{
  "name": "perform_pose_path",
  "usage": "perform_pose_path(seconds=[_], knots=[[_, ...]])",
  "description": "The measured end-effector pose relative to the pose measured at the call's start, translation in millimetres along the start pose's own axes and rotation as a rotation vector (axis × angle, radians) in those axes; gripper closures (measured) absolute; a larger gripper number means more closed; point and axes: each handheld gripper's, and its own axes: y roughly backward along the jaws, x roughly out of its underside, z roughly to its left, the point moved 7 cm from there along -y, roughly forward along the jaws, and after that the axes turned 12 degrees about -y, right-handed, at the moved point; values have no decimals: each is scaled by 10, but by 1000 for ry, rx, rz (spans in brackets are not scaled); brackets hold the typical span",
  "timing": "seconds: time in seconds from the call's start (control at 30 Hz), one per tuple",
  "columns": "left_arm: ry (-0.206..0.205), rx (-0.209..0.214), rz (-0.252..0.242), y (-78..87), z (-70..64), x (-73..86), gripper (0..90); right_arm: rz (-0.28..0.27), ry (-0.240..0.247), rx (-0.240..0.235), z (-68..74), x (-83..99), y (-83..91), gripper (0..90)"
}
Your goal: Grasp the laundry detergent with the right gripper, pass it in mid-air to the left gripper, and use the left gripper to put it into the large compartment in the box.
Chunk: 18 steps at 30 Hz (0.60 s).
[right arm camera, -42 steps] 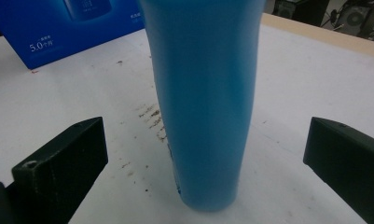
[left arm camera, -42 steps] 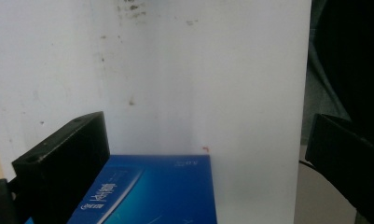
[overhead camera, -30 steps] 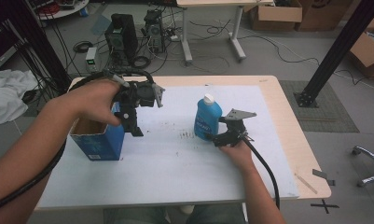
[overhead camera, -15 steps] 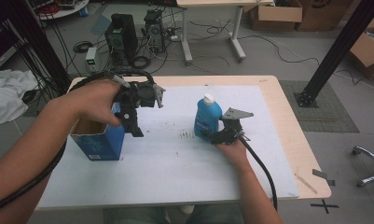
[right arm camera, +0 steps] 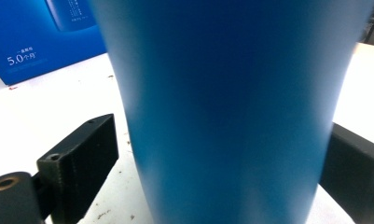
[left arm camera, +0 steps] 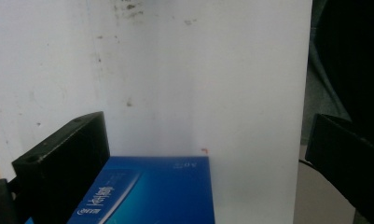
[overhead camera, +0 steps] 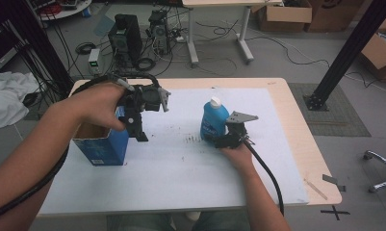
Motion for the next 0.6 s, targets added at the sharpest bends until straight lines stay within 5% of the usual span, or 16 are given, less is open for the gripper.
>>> perform_pose_path(seconds=[0.6], knots=[[2,4,6,-12,6,7,1,-28,13,47,-27,-35,10,234]])
